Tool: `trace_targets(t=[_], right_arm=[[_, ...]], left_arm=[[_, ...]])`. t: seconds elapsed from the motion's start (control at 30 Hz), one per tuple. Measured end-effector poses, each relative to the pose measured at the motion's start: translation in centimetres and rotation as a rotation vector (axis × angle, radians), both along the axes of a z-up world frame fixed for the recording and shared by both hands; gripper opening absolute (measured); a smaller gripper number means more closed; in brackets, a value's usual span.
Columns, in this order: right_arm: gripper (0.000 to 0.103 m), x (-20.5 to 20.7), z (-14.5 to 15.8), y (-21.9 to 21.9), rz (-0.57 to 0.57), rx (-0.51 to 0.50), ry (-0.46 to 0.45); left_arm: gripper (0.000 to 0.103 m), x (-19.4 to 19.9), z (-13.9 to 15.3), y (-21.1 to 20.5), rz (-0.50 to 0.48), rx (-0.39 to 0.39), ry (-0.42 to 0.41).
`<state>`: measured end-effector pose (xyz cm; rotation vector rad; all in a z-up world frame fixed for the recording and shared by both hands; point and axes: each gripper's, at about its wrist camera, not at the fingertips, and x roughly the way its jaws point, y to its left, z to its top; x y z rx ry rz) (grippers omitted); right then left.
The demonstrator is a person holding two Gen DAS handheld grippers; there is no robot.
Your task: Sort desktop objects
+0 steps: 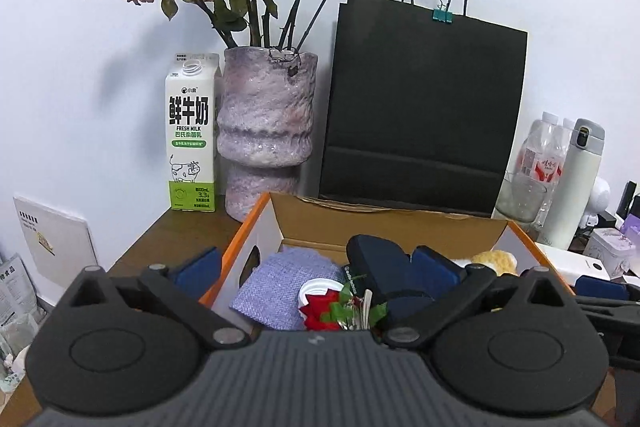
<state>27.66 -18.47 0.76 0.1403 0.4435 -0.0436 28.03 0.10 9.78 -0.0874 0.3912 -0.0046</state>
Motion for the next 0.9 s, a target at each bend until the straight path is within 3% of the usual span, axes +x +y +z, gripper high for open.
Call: trace_targets(t=[0.33,0.9], right_arm=[[0.103,-3.9,-0.3,0.7,0.026,-0.034,0.002],[0.103,-14.9,-1.8,2.9,0.084,-0.086,-0.004]], left_arm=[[0.103,-3.1,-0.6,0.3,-0.025,0.001,0.013],[0.103,-13.8,-4.2,1.1,-0.038,0.090,0.045]])
